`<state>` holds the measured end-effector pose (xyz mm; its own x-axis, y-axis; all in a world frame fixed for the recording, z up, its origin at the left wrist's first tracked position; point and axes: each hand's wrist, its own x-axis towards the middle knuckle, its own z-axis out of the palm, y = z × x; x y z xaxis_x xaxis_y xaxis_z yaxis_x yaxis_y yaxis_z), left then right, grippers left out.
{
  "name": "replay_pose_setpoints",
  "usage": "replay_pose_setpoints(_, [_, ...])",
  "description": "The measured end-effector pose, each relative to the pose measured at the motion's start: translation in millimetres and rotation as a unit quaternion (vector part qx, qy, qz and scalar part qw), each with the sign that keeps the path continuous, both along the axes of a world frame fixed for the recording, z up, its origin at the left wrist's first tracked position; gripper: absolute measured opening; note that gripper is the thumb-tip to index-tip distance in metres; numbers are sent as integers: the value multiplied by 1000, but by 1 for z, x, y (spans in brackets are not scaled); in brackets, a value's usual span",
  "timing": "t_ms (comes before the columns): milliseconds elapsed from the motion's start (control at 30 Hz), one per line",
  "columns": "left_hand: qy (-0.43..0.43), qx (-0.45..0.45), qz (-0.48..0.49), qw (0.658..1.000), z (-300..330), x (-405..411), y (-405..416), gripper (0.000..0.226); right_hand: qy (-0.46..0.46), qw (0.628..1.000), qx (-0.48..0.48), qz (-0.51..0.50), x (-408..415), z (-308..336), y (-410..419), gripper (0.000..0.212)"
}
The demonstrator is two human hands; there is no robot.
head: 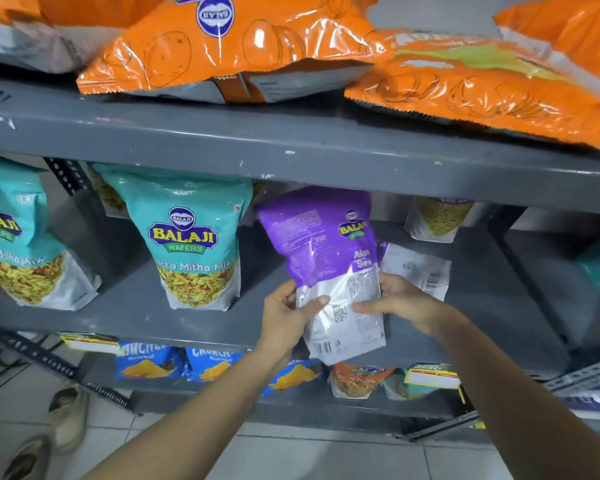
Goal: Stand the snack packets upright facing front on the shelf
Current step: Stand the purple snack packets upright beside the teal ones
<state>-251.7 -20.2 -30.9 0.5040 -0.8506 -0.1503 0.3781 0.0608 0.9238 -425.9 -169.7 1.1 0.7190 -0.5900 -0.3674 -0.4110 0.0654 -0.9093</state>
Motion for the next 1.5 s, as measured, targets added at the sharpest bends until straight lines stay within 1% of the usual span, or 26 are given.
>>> replay_pose_setpoints(100, [-58, -11, -28, 998, 14, 14, -22, 37, -45, 995, -58, -74, 5, -5, -2, 58])
replay_pose_setpoints(233, [-96, -11, -44, 994, 30, 35, -50, 33, -50, 977, -134, -155, 18, -12, -3, 60])
replay_pose_setpoints(367, [-105, -9, -41, 994, 31, 53, -58, 20, -25, 974, -156, -161, 20, -21, -5, 60])
replay_pose_setpoints(467, [-106, -7, 2, 994, 31, 53, -54, 25, -5, 974, -162, -155, 21, -22, -8, 63])
replay_pose_setpoints(500, [-122, 2, 24, 992, 29, 50, -51, 23, -2, 974, -162, -159, 22, -22, -8, 64])
replay_pose_setpoints(567, [-199, 55, 90, 974, 21, 43, -44, 16, -3, 975, -153, -160, 23, -23, -5, 65])
replay_pose_setpoints(633, [-281, 133, 172, 935, 8, 39, -32, 8, -14, 981, -122, -148, 20, -25, -4, 67])
replay_pose_setpoints(667, [-308, 158, 183, 920, 3, 36, -25, 5, -23, 985, -105, -138, 16, -26, -3, 67])
replay_pose_setpoints(700, [-327, 177, 167, 913, 0, 33, -20, 11, -25, 987, -97, -126, 12, -25, -2, 67])
replay_pose_setpoints(733, [-332, 189, 131, 915, -2, 30, -18, 16, -20, 988, -97, -117, 8, -25, -2, 68])
replay_pose_setpoints(800, [-313, 194, 37, 929, 0, 19, -17, 28, -10, 990, -96, -99, 0, -23, -3, 65])
replay_pose_setpoints(833, [-319, 182, -6, 930, 3, 15, -17, 41, -9, 992, -84, -89, -2, -21, -3, 57])
replay_pose_setpoints(900, [-334, 150, -94, 926, 6, 12, -18, 71, -18, 994, -64, -86, 1, -18, 1, 32])
replay_pose_setpoints(933, [-315, 137, -144, 928, 6, 12, -17, 87, -33, 991, -71, -105, 5, -18, 3, 22])
replay_pose_setpoints(967, [-291, 125, -187, 930, 6, 12, -17, 100, -50, 985, -93, -134, 9, -17, 4, 18])
replay_pose_setpoints(1000, [-274, 111, -213, 931, 3, 12, -17, 108, -71, 979, -114, -155, 14, -17, 5, 18])
replay_pose_setpoints(1033, [-264, 100, -220, 934, 1, 11, -17, 113, -90, 975, -125, -158, 19, -17, 5, 26])
replay_pose_setpoints(1100, [-259, 101, -198, 940, -3, 9, -18, 112, -110, 978, -114, -136, 24, -18, 7, 49])
replay_pose_setpoints(1167, [-254, 108, -180, 944, -3, 14, -18, 103, -92, 984, -98, -118, 22, -20, 6, 61])
replay_pose_setpoints(1233, [-216, 101, -206, 949, -6, 30, -19, 95, -62, 988, -102, -102, 16, -18, 1, 65])
replay_pose_setpoints(1300, [-175, 83, -262, 945, -5, 51, -21, 87, -47, 989, -111, -87, 12, -12, -7, 66])
replay_pose_setpoints(1367, [-179, 84, -304, 932, -2, 66, -26, 74, -46, 989, -119, -70, 15, -5, -14, 73])
replay_pose_setpoints(1433, [-198, 96, -281, 934, 2, 73, -35, 71, -63, 991, -99, -62, 21, 2, -19, 79])
replay_pose_setpoints(1500, [-195, 92, -216, 952, 3, 73, -42, 79, -73, 989, -96, -84, 27, 3, -21, 72])
